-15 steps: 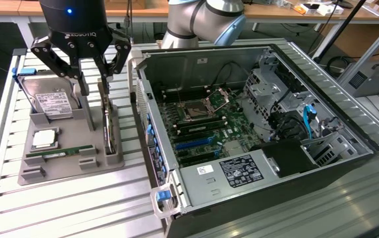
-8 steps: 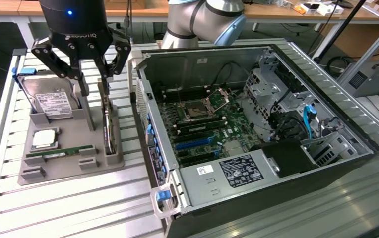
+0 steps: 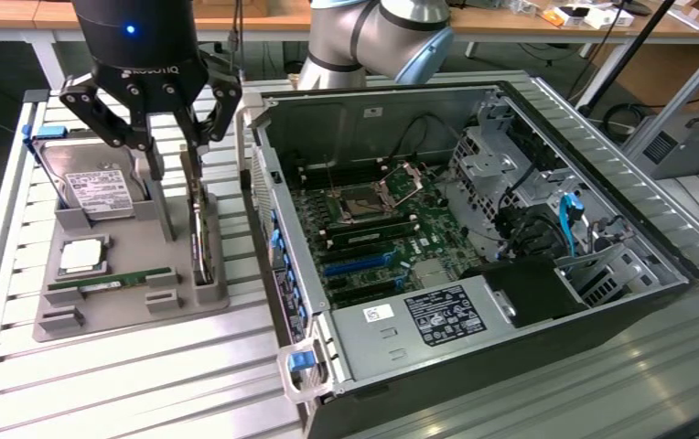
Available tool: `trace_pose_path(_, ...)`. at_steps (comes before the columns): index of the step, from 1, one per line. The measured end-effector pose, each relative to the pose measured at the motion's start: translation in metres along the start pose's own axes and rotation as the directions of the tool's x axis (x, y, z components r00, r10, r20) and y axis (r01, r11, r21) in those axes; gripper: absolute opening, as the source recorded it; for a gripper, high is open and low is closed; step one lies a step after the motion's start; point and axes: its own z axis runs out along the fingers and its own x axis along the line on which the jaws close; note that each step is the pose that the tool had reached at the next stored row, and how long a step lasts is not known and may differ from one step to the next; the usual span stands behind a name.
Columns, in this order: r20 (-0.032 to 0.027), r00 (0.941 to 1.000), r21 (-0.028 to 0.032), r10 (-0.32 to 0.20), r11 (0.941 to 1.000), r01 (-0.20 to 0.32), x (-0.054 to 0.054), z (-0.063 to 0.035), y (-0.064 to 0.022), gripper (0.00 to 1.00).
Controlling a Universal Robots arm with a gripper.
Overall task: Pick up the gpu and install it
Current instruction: 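Pick up the gpu and move the gpu toward the slot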
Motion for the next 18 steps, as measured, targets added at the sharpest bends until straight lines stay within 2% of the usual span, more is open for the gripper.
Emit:
trace_pose_path(5,0.0000,1.0000,0.0000,0.000,1.0000,0.000,0.0001,0.0021,0.0001,0.42)
trace_pose_path(7,0.0000,1.0000,0.0000,0.000,1.0000,0.000,0.0002,0.0059,0.0002,0.42)
trace_pose_path(18,0.0001,1.0000,0.0002,0.000,1.0000,0.000,0.0002,0.0083,0.0003,0.42)
